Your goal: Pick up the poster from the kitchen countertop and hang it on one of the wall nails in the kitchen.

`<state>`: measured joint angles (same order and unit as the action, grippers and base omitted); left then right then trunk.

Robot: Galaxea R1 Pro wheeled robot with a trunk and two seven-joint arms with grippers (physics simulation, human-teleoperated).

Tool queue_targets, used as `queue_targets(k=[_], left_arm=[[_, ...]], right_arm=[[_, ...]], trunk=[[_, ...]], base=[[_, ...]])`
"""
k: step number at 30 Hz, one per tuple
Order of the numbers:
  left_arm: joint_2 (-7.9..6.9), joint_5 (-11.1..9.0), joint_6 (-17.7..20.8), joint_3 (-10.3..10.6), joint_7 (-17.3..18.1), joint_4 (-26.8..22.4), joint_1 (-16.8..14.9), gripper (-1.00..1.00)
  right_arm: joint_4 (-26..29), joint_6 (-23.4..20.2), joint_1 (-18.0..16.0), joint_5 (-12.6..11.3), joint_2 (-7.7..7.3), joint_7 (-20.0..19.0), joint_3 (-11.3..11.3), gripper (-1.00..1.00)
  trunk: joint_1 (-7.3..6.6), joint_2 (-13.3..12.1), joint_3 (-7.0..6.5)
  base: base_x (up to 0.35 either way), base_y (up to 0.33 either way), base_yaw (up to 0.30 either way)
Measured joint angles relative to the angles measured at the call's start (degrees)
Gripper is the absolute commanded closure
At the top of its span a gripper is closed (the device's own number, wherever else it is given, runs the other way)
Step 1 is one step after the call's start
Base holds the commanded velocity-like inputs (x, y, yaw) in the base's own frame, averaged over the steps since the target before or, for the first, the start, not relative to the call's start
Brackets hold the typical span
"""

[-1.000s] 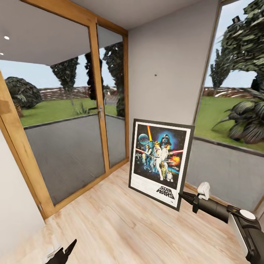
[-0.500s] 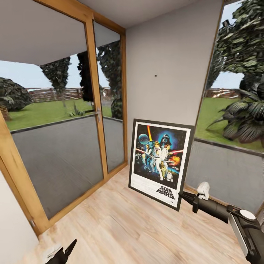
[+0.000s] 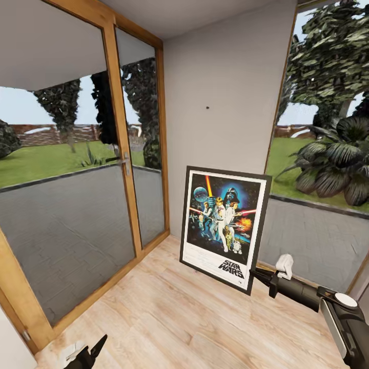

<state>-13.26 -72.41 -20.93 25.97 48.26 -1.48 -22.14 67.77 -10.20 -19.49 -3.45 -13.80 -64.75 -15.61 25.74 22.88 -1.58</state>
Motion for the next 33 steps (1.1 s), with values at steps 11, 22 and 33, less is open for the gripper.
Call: queue_targets(k=[11,22,33], left_arm=[[0.00,-0.01,0.00,-0.01,0.02,-0.03,0.00,-1.00],[0.01,0.01,0.03,0.00,0.03,-0.01,-0.02,-1.00],[0.00,-0.01,0.02,-0.08,0.04,-0.03,0.00,-1.00]], right_arm=[[0.01,0.07,0.00,-0.02,0.00,-0.01,-0.07,1.00],[0.04,0.00,0.01,-0.03,-0.01,-0.01,-0.09,1.00],[0.06,0.04,0.01,-0.03,0.00,-0.01,-0.07,1.00]], trunk=[[0.00,0.00,-0.01],[0.00,0.00,-0.24],[0.00,0.00,-0.50]], base=[[0.240,0.204,-0.004],[0.245,0.239,-0.157],[0.228,0.280,-0.142]])
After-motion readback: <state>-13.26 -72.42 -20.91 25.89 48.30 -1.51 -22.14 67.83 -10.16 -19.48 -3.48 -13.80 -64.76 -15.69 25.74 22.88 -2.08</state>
